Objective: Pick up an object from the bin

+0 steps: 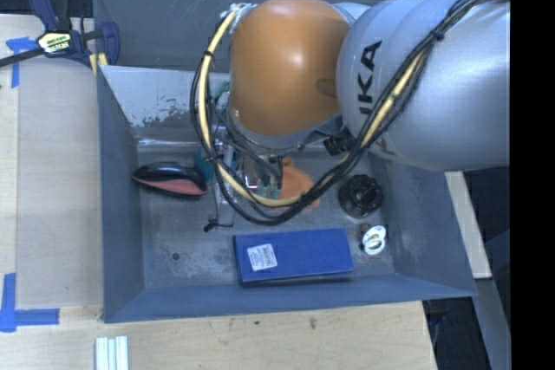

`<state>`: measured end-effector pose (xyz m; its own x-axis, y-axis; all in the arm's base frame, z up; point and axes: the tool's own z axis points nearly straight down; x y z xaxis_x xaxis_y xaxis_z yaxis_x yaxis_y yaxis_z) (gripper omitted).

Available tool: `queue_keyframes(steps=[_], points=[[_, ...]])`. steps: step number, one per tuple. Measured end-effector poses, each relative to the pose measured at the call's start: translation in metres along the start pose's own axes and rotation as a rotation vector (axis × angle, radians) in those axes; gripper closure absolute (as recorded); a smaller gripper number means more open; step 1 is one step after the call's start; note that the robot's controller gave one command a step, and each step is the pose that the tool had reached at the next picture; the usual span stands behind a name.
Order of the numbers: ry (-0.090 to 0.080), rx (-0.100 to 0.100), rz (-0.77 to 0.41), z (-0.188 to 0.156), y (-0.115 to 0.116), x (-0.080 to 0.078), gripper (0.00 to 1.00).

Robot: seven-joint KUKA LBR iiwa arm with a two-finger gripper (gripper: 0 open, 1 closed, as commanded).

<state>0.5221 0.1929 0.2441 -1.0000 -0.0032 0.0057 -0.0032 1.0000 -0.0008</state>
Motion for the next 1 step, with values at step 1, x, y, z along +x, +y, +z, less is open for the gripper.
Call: queue_keyframes(steps=[1], points=[[-0.008, -0.002, 0.004, -0.0046, -0.001, -0.0018, 0.0]])
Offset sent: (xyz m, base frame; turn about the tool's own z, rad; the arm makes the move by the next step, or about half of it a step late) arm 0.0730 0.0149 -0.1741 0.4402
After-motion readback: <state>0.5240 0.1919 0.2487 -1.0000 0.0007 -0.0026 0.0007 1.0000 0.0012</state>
